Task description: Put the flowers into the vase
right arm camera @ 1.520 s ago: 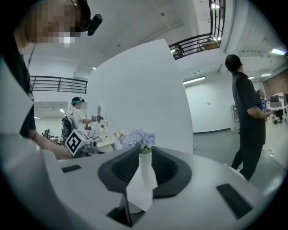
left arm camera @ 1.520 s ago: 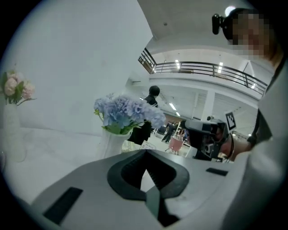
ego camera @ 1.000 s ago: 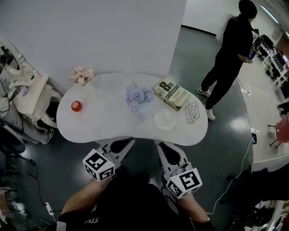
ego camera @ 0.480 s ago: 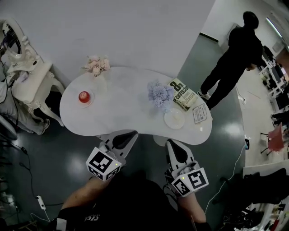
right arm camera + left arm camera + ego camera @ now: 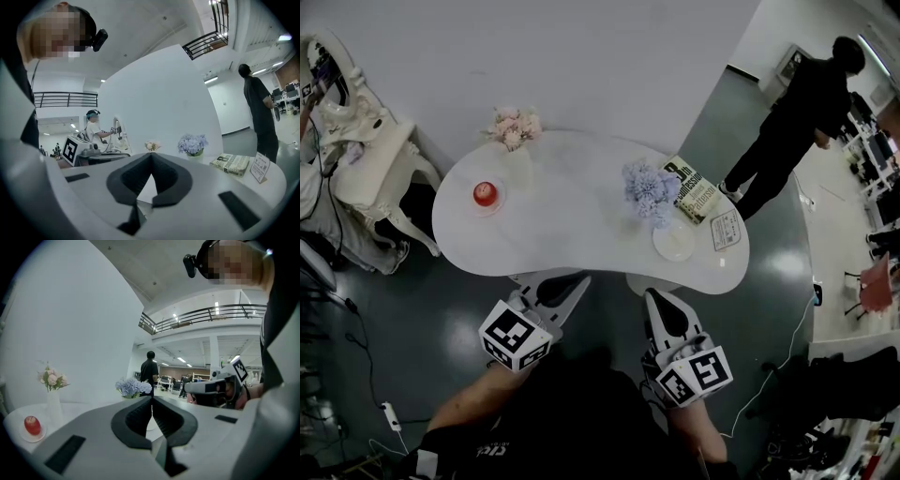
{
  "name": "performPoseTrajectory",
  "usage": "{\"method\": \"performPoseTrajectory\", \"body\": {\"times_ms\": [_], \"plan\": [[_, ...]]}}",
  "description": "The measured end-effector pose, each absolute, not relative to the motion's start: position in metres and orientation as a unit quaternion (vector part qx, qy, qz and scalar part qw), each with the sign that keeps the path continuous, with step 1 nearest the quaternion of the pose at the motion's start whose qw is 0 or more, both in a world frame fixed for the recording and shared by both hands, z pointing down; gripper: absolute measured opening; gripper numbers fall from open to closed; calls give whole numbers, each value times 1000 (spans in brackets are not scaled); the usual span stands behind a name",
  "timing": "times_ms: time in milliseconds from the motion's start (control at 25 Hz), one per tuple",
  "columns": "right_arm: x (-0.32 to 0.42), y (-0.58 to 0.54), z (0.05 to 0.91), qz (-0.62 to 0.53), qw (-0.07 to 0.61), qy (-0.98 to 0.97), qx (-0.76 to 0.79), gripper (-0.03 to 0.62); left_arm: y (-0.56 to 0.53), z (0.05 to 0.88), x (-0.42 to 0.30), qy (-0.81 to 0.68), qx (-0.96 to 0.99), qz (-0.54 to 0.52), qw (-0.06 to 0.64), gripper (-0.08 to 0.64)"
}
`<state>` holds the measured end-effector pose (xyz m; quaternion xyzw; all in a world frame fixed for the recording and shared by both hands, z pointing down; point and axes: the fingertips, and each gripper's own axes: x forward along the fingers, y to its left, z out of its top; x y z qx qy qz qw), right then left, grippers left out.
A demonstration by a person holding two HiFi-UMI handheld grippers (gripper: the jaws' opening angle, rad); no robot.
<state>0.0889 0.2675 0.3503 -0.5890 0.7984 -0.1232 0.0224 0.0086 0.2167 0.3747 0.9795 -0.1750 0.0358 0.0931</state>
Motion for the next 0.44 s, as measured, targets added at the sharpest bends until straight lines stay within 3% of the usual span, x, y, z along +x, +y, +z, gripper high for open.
{"method": "performPoseTrajectory", "body": {"times_ms": [440], "plan": [[85,272,354,-118,8,799,-589,24,220,370,-2,-192,978,51,61,11]]}}
